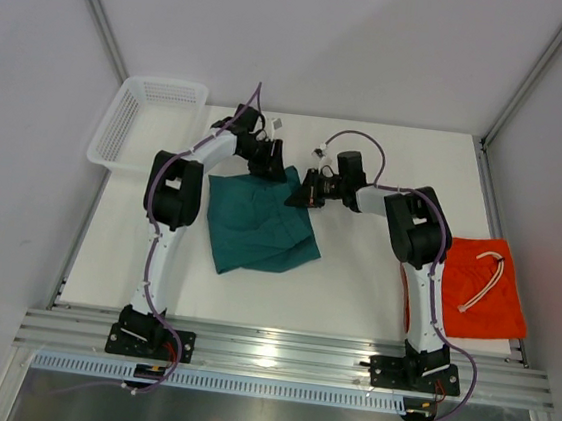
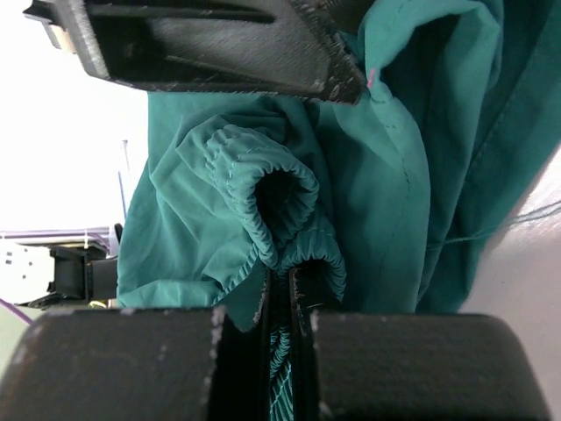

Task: Fold and stack the shorts
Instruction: Fold the shorts

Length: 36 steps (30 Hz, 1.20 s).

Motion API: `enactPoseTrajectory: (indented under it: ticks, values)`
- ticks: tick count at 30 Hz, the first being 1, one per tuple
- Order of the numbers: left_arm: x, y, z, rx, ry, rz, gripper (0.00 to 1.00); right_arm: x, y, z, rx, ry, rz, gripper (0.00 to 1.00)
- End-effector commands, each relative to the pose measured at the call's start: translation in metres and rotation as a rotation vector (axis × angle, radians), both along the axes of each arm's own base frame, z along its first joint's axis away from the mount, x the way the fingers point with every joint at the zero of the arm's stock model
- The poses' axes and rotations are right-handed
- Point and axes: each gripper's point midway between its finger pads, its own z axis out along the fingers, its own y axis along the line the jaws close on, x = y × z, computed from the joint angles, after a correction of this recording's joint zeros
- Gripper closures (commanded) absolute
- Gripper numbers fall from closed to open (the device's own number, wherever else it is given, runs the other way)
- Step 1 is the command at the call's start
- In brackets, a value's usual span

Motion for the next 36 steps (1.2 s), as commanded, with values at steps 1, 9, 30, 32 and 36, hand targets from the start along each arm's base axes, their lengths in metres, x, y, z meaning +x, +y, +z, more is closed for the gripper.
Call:
enactPoseTrajectory:
  ticks: [1, 9, 30, 32, 36]
  values:
    - [0.018, -0.003, 0.045, -0.012, -0.130, 0.031, 0.43, 0.003, -0.011, -0.024, -0.088, 0.006, -0.050, 0.96]
    - [0.015, 0.016, 0.122, -0.034, -0.246, 0.118, 0.24, 0.004, -0.016, -0.024, -0.094, 0.004, -0.071, 0.97]
    - [-0.115, 0.055, 0.125, -0.377, -0.314, 0.351, 0.22, 0.013, -0.026, -0.021, -0.126, 0.001, -0.141, 0.99]
    - [-0.116, 0.051, 0.112, -0.406, -0.283, 0.351, 0.22, 0.013, -0.026, -0.021, -0.128, 0.000, -0.143, 1.00]
    - [-0.104, 0.064, 0.070, -0.351, -0.199, 0.481, 0.22, 0.012, -0.028, -0.020, -0.134, -0.004, -0.147, 1.00]
